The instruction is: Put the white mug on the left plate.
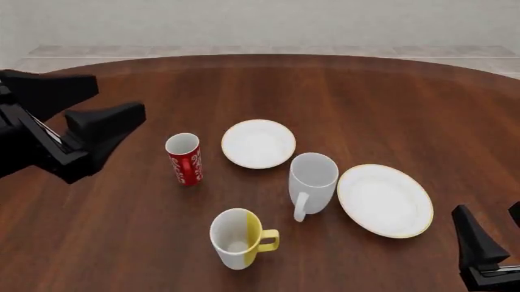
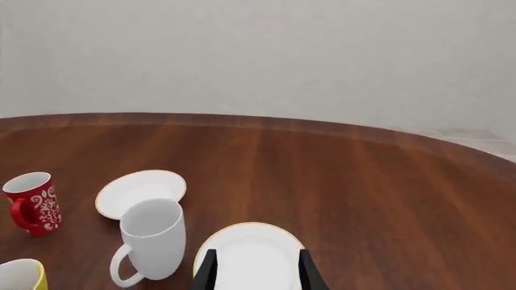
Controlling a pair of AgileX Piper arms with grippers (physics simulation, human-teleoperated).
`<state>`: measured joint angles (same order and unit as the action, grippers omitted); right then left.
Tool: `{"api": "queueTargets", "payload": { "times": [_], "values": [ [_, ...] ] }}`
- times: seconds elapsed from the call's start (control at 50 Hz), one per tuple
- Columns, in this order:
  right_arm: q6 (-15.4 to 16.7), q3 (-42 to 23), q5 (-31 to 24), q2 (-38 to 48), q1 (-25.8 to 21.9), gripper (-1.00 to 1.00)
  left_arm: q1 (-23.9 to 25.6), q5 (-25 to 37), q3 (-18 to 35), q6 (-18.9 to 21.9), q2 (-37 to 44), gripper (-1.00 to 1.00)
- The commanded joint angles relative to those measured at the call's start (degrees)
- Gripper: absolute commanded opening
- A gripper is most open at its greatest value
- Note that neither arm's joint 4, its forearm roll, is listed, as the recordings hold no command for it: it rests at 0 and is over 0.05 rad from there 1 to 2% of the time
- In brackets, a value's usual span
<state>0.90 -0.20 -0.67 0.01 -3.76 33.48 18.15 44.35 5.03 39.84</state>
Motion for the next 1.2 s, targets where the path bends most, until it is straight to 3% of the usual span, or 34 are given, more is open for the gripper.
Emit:
{"api": "queueTargets", "payload": {
  "times": [0.02,0.18,0.72,1.2],
  "values": [
    [-0.12,0.01,0.02,0.00,-0.34,1.00,3.59,3.65,5.16,-3.01,4.34,1.00],
    [-0.10,-0.02,-0.05,0.00,-0.58,1.00,1.97,3.98,6.45,-4.83,6.13,1.00],
    [-0.36,0.16,-0.16,0.00,-1.39,1.00,8.60,-0.76,10.77,-6.31,15.51,1.00],
    [-1.20,0.17,-0.26,0.00,-1.08,1.00,12.10,-4.47,10.93,-7.98,21.22,1.00]
  ]
}}
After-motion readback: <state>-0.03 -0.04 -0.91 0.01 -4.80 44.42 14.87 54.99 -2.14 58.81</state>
